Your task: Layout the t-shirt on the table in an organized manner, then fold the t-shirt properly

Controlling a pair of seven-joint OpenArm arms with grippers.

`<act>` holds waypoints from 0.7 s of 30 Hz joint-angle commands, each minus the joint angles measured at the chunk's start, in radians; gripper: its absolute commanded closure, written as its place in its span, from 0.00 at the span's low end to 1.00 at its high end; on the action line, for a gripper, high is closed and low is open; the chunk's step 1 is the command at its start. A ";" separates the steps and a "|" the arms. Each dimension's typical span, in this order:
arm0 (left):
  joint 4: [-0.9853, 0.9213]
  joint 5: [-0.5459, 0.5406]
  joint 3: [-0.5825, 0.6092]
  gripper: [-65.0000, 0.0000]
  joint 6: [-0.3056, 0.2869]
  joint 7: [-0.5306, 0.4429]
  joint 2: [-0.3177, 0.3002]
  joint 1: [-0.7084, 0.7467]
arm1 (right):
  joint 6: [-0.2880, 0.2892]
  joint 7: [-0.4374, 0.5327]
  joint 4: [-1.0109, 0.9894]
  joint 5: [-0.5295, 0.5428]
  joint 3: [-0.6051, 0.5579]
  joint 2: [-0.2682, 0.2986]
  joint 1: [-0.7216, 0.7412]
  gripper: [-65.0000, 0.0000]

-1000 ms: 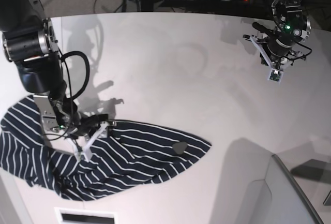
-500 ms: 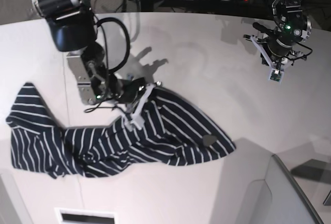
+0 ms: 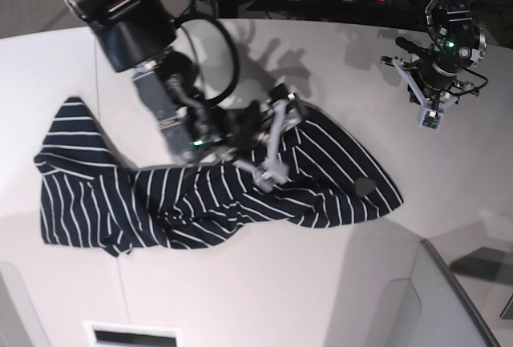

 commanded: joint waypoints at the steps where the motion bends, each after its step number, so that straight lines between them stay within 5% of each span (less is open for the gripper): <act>1: 0.020 -0.008 0.003 1.00 0.007 -0.016 -0.002 -0.008 | 0.007 -0.014 0.074 0.002 0.017 0.031 -0.011 0.21; 8: 0.006 -0.149 0.107 1.00 0.007 -0.016 0.024 -0.124 | 0.007 -0.054 0.426 -0.001 0.180 0.212 -0.217 0.21; 12: -0.097 -0.146 0.269 0.54 0.007 -0.016 0.025 -0.239 | 0.016 -0.052 0.450 -0.001 0.338 0.262 -0.301 0.21; 14: -0.172 -0.146 0.324 0.41 0.007 -0.017 0.027 -0.299 | 0.016 -0.052 0.447 -0.001 0.384 0.276 -0.316 0.21; 21: -0.418 -0.146 0.465 0.35 0.007 -0.169 0.054 -0.449 | 0.018 -0.052 0.447 -0.001 0.457 0.304 -0.342 0.21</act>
